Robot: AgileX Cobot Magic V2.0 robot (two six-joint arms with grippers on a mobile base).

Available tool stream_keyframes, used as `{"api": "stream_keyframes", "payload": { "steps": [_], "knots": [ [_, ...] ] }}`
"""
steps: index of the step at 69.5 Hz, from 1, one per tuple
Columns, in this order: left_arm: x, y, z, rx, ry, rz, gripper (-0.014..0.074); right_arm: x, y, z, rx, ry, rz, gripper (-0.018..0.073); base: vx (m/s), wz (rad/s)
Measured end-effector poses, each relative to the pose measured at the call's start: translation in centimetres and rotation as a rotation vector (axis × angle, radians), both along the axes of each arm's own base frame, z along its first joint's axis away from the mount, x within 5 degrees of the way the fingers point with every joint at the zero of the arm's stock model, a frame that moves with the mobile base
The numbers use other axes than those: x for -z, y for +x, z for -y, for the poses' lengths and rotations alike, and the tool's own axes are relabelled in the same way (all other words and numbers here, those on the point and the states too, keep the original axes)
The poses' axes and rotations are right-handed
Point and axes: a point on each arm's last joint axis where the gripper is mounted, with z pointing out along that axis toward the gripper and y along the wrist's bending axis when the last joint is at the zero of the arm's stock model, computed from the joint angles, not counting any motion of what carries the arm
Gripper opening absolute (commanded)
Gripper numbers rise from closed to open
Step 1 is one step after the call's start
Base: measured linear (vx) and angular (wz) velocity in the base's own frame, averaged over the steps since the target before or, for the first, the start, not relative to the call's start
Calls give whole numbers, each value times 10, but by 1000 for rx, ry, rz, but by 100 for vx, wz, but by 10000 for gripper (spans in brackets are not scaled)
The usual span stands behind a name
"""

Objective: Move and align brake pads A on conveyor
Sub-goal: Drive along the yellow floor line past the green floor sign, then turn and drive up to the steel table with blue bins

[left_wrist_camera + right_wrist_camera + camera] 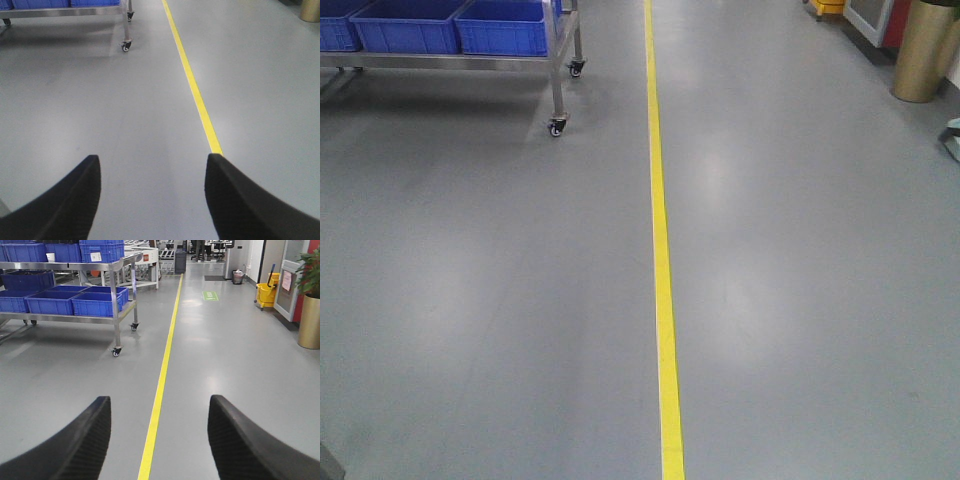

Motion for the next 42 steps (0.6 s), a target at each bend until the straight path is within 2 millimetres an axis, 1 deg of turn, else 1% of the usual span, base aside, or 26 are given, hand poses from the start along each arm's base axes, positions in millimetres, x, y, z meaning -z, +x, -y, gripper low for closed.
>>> {"api": "stream_keyframes", "payload": {
  "steps": [14, 24, 33, 42],
  "knots": [
    [0, 0, 0, 0, 0, 0, 449, 0, 0, 0, 0, 0, 0, 415, 52, 14],
    [0, 0, 0, 0, 0, 0, 449, 0, 0, 0, 0, -1, 0, 415, 48, 27],
    [0, 0, 0, 0, -2, 0, 449, 0, 0, 0, 0, -1, 0, 415, 43, 49],
    [0, 0, 0, 0, -2, 0, 449, 0, 0, 0, 0, -1, 0, 415, 39, 71]
  ]
}}
